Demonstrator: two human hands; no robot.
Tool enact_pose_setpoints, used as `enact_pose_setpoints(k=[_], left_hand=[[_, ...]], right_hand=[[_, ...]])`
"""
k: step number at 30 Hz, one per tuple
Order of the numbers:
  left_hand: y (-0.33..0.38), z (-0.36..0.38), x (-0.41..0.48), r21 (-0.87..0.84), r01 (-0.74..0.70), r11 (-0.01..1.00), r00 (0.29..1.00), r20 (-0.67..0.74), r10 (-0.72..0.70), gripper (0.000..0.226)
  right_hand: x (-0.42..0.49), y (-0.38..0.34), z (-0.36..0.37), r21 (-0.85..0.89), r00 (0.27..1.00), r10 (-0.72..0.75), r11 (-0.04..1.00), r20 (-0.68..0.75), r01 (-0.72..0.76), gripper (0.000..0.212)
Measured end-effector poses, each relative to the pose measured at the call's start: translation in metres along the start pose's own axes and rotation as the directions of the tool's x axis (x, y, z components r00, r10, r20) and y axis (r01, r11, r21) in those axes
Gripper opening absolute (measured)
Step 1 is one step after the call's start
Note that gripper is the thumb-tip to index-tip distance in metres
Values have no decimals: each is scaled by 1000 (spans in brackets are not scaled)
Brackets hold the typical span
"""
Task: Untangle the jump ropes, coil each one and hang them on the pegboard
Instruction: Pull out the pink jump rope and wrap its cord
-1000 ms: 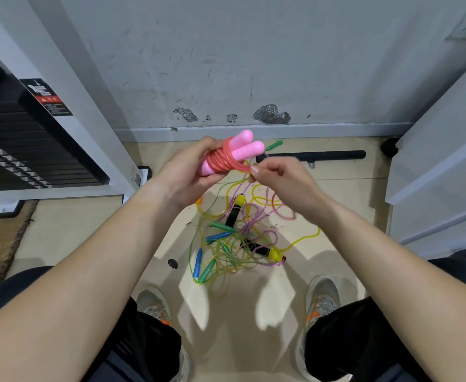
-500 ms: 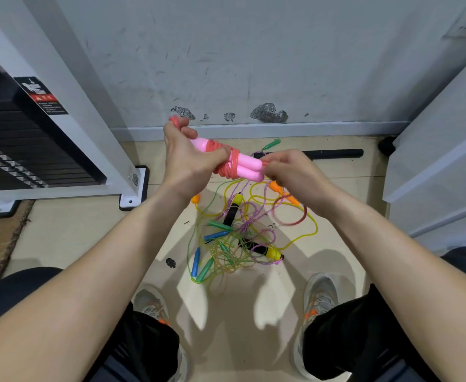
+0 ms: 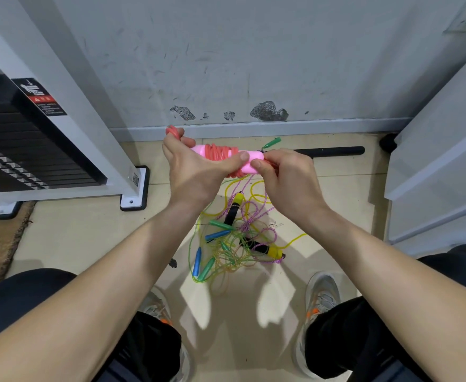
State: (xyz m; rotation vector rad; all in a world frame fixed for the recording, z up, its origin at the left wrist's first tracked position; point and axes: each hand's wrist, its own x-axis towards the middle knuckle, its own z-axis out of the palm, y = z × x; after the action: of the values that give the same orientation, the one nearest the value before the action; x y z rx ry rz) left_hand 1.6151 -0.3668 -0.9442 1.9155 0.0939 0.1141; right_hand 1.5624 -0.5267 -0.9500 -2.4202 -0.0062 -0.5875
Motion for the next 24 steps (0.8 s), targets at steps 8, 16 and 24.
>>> enact_pose_setpoints(k=[8,16,24], left_hand=[[0,0,4,157,-14,988,992,124,-6,118],[2,0,9,176,-73,982,988,145,47,113],[-2,15,-6,248,-74,966,997,1,76,115]], right_hand=[[-8,-1,8,-51,997,61,997,-55,-64,24],[-9,-3,10,69,974,226,972,-24,-224,22],[-6,-4,16,16,951,308,951,20,-308,23]])
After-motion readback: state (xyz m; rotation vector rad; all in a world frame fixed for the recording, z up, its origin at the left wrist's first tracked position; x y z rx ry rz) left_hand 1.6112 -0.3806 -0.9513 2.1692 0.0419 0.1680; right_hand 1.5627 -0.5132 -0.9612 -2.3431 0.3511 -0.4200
